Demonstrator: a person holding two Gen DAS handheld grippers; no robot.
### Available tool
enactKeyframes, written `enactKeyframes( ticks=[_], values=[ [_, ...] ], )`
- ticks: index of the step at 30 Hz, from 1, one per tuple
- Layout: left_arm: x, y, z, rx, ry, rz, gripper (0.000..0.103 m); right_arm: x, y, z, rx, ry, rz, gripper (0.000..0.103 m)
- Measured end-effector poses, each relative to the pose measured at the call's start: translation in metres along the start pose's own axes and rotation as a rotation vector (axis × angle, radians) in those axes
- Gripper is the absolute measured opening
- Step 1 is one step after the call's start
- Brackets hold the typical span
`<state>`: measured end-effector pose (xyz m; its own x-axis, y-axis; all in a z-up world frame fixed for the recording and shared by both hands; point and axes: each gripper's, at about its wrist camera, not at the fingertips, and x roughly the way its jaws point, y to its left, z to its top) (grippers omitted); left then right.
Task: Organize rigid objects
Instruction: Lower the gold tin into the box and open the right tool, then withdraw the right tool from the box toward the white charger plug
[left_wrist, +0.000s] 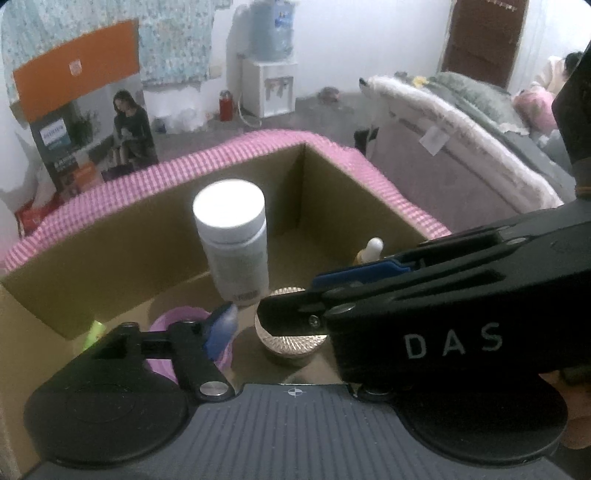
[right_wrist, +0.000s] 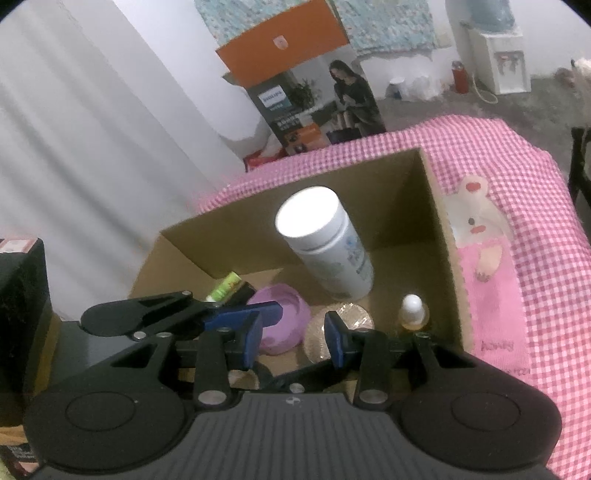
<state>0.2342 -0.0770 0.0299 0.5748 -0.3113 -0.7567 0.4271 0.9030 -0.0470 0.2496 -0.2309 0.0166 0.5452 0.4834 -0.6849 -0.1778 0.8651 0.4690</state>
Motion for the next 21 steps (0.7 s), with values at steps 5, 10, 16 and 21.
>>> enactKeyframes(
  ticks=[5,10,16,21],
  values=[
    [-0.033,-0.007,-0.006,0.019,-0.065,0.005,0.081,-0.024,0.013,-0.004,-0.016,-0.053,0.033,0.040],
    [-0.067,-0.014,-0.023,0.024,-0.113,0.006,0.093,-0.060,0.026,-0.017,-0.022,-0.117,0.062,0.043],
    [-0.094,-0.020,-0.055,0.006,-0.125,-0.012,0.097,-0.101,0.032,-0.045,0.000,-0.178,0.101,0.043],
    [-0.097,-0.025,-0.084,-0.012,-0.100,-0.024,0.097,-0.114,0.029,-0.075,0.039,-0.181,0.108,0.043]
  ],
)
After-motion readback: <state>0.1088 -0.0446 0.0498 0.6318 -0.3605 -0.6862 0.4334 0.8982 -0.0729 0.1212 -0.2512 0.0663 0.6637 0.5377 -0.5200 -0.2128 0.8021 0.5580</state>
